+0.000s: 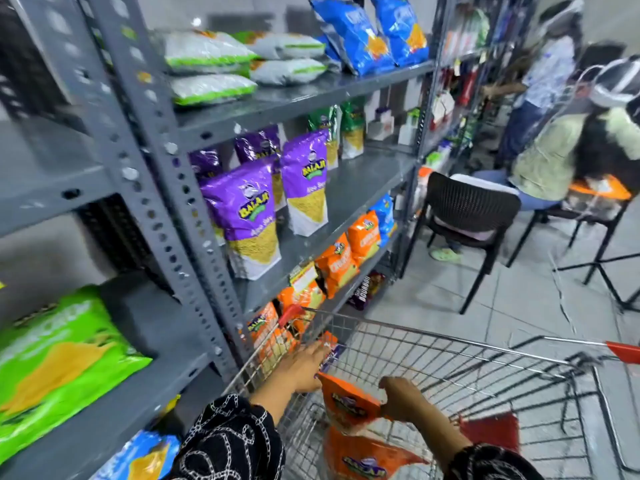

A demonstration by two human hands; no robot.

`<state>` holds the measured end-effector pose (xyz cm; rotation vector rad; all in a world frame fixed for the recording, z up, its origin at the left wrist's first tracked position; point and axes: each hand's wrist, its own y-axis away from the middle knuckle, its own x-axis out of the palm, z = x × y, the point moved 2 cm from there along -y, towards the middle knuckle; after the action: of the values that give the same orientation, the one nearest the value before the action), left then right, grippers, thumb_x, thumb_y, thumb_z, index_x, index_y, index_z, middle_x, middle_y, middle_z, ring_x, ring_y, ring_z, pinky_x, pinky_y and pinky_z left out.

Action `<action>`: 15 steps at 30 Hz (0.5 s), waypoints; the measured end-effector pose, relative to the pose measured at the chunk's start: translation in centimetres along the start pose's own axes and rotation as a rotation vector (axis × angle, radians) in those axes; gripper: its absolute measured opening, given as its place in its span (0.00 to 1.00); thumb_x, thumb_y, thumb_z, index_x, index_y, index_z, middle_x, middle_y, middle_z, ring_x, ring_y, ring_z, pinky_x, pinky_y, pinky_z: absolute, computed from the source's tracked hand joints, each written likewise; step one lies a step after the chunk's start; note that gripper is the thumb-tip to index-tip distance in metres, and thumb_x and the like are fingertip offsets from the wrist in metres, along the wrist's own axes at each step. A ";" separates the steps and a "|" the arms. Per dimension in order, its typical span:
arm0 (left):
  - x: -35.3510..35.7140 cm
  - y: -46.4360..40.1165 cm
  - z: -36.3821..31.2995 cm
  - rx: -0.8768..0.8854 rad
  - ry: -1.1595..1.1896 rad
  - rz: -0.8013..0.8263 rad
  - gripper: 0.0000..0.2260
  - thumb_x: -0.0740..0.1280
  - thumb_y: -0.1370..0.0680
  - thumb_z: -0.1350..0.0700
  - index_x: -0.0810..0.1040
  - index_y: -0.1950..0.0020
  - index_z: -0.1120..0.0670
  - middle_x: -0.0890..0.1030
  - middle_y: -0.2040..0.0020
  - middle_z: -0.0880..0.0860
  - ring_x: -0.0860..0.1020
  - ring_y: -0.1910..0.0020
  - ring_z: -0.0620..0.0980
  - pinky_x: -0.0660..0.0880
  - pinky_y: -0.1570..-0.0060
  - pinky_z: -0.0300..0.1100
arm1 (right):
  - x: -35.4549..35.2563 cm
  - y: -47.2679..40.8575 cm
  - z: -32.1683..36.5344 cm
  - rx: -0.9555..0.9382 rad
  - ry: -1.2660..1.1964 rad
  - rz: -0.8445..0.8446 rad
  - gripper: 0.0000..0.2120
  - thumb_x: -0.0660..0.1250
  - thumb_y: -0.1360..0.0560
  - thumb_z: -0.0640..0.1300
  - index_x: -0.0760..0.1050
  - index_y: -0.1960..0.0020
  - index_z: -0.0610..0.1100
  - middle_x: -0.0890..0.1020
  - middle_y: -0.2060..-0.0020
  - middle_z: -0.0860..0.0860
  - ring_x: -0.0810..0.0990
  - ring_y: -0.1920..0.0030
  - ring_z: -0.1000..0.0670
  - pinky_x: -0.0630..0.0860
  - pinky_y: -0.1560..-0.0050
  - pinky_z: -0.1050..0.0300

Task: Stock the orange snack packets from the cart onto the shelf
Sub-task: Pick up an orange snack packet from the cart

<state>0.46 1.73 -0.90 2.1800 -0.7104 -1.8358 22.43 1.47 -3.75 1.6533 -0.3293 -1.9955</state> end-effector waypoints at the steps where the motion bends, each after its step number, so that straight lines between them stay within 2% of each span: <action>1: 0.8 -0.9 -0.2 -0.002 -0.003 0.050 0.34 0.64 0.23 0.54 0.48 0.24 0.49 0.49 0.21 0.53 0.55 0.24 0.58 0.60 0.28 0.53 | 1.2 -0.4 -0.6 0.022 0.020 0.035 0.26 0.70 0.29 0.50 0.68 0.35 0.42 0.77 0.38 0.41 0.76 0.39 0.42 0.75 0.40 0.49; 3: 2.2 -1.9 -0.4 -0.053 0.015 0.114 0.32 0.62 0.23 0.60 0.48 0.24 0.49 0.48 0.21 0.55 0.62 0.27 0.60 0.67 0.32 0.53 | 3.2 -1.0 -1.5 0.039 -0.038 0.073 0.26 0.72 0.30 0.48 0.68 0.36 0.42 0.77 0.39 0.41 0.76 0.40 0.41 0.75 0.41 0.50; 5: 3.1 -2.8 -0.7 -0.107 0.007 0.141 0.32 0.58 0.23 0.67 0.49 0.24 0.50 0.51 0.22 0.59 0.73 0.37 0.62 0.75 0.48 0.51 | 4.8 -1.5 -1.8 0.038 -0.073 0.057 0.23 0.71 0.29 0.46 0.70 0.37 0.43 0.78 0.40 0.42 0.76 0.40 0.42 0.73 0.43 0.52; 6: 3.7 -3.2 -0.8 -0.112 0.023 0.113 0.32 0.56 0.24 0.70 0.50 0.24 0.51 0.57 0.24 0.60 0.77 0.45 0.61 0.74 0.55 0.49 | 5.5 -1.8 -2.0 0.050 -0.111 0.027 0.19 0.70 0.29 0.44 0.73 0.39 0.44 0.79 0.42 0.42 0.77 0.41 0.43 0.74 0.45 0.53; 7: 3.8 -3.5 -0.8 -0.120 0.012 0.099 0.29 0.55 0.23 0.70 0.54 0.24 0.53 0.64 0.27 0.61 0.78 0.50 0.59 0.74 0.56 0.50 | 5.8 -2.2 -2.2 0.080 -0.137 -0.017 0.14 0.68 0.28 0.42 0.75 0.43 0.44 0.81 0.45 0.42 0.79 0.44 0.43 0.75 0.48 0.54; 8: 4.0 -3.8 -0.8 -0.159 0.054 0.089 0.24 0.54 0.22 0.68 0.59 0.26 0.56 0.69 0.31 0.62 0.78 0.50 0.57 0.74 0.53 0.51 | 5.8 -2.5 -2.2 0.099 -0.158 -0.067 0.10 0.65 0.28 0.39 0.77 0.46 0.42 0.82 0.48 0.41 0.80 0.46 0.42 0.76 0.52 0.56; 10: 4.1 -4.5 -0.4 -0.231 0.075 -0.034 0.14 0.55 0.19 0.59 0.71 0.36 0.61 0.77 0.41 0.63 0.78 0.49 0.56 0.73 0.47 0.50 | 6.1 -3.0 -2.8 0.156 -0.195 -0.150 0.12 0.60 0.27 0.37 0.76 0.48 0.33 0.81 0.49 0.34 0.80 0.47 0.37 0.76 0.63 0.64; 11: 4.1 -4.5 -0.1 -0.271 0.127 -0.100 0.13 0.56 0.20 0.56 0.76 0.44 0.61 0.79 0.49 0.63 0.78 0.52 0.56 0.73 0.51 0.47 | 6.2 -3.0 -3.0 0.195 -0.295 -0.173 0.13 0.58 0.26 0.36 0.75 0.47 0.30 0.79 0.48 0.31 0.79 0.46 0.34 0.76 0.66 0.66; 12: 3.6 -4.3 0.1 -0.328 0.226 -0.168 0.10 0.58 0.21 0.56 0.77 0.52 0.59 0.79 0.58 0.61 0.77 0.60 0.55 0.70 0.58 0.45 | 5.8 -2.8 -3.2 0.179 -0.355 -0.183 0.13 0.58 0.25 0.36 0.75 0.48 0.28 0.79 0.48 0.30 0.79 0.46 0.34 0.76 0.66 0.65; 13: 2.9 -4.0 0.5 -0.371 0.258 -0.224 0.08 0.60 0.22 0.58 0.75 0.59 0.57 0.76 0.66 0.58 0.74 0.67 0.53 0.67 0.64 0.45 | 4.6 -2.3 -3.1 0.196 -0.395 -0.197 0.12 0.59 0.26 0.36 0.77 0.51 0.29 0.80 0.51 0.30 0.80 0.48 0.34 0.76 0.67 0.63; 14: 2.5 -4.1 0.9 -0.394 0.351 -0.248 0.09 0.61 0.23 0.61 0.77 0.62 0.57 0.75 0.68 0.57 0.73 0.69 0.53 0.67 0.66 0.45 | 3.6 -2.0 -2.9 0.233 -0.466 -0.233 0.09 0.60 0.26 0.36 0.79 0.56 0.33 0.82 0.56 0.32 0.81 0.52 0.36 0.74 0.70 0.61; 15: 1.8 -3.7 1.3 -0.414 0.393 -0.261 0.09 0.62 0.24 0.64 0.80 0.61 0.58 0.78 0.66 0.57 0.76 0.67 0.53 0.71 0.65 0.46 | 2.8 -1.9 -2.8 0.236 -0.571 -0.285 0.09 0.63 0.27 0.35 0.79 0.64 0.40 0.82 0.62 0.37 0.82 0.56 0.40 0.70 0.72 0.60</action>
<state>0.27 4.27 -4.37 2.3100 0.0341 -1.4170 24.37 1.97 -7.68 1.2766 -0.5762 -2.7245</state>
